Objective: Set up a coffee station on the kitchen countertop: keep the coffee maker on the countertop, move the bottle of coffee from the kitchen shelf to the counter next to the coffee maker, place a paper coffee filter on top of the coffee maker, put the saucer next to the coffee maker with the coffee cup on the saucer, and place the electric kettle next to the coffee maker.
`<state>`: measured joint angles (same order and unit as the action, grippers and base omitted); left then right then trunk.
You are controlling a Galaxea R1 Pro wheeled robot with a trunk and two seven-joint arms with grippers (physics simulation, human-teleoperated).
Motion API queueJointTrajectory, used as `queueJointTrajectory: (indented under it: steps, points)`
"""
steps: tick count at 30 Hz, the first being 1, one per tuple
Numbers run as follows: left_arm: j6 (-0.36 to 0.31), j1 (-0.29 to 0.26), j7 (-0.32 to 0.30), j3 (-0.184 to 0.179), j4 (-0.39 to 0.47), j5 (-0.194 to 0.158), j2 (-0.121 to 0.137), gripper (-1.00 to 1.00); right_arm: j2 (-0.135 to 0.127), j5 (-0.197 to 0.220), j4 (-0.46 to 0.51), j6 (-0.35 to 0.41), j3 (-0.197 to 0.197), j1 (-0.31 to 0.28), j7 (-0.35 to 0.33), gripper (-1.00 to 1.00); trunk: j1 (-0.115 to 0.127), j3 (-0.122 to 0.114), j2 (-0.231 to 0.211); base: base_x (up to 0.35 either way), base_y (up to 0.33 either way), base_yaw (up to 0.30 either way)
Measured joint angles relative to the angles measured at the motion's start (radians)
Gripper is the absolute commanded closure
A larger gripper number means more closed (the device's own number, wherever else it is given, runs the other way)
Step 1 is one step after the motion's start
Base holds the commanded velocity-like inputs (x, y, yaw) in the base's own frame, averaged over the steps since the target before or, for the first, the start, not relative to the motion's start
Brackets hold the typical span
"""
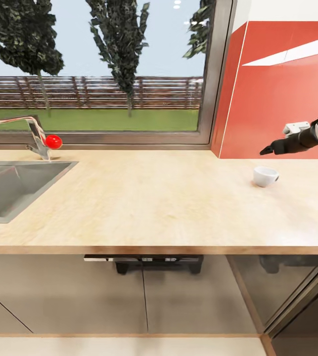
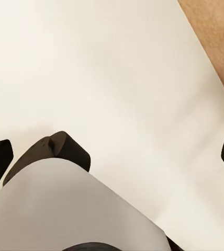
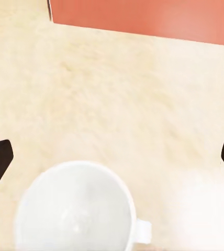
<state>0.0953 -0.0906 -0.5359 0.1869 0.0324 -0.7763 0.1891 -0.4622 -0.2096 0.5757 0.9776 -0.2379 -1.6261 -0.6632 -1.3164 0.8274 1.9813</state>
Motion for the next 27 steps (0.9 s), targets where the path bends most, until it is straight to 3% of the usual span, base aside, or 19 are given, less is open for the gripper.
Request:
queueJointTrajectory:
  steps: [6,18,27]
  points:
    - [0.000,0.000,0.000,0.000,0.000,0.000,0.000,-1.00,0.000,-0.031,-0.001,0.000,0.000,0.034,0.000,-1.00,0.000,0.000,0.000,0.000,0.000,0.000]
    - [0.000,0.000,0.000,0.000,0.000,0.000,0.000,-1.00,-0.001,-0.025,0.001,0.002,0.000,0.041,0.000,-1.00,0.000,0.000,0.000,0.000,0.000,0.000]
    - [0.002,0.001,0.000,0.000,0.001,0.001,-0.011,-1.00,-0.044,0.002,0.026,-0.004,-0.004,0.038,-0.004,-1.00,0.000,0.000,0.000,0.000,0.000,0.000]
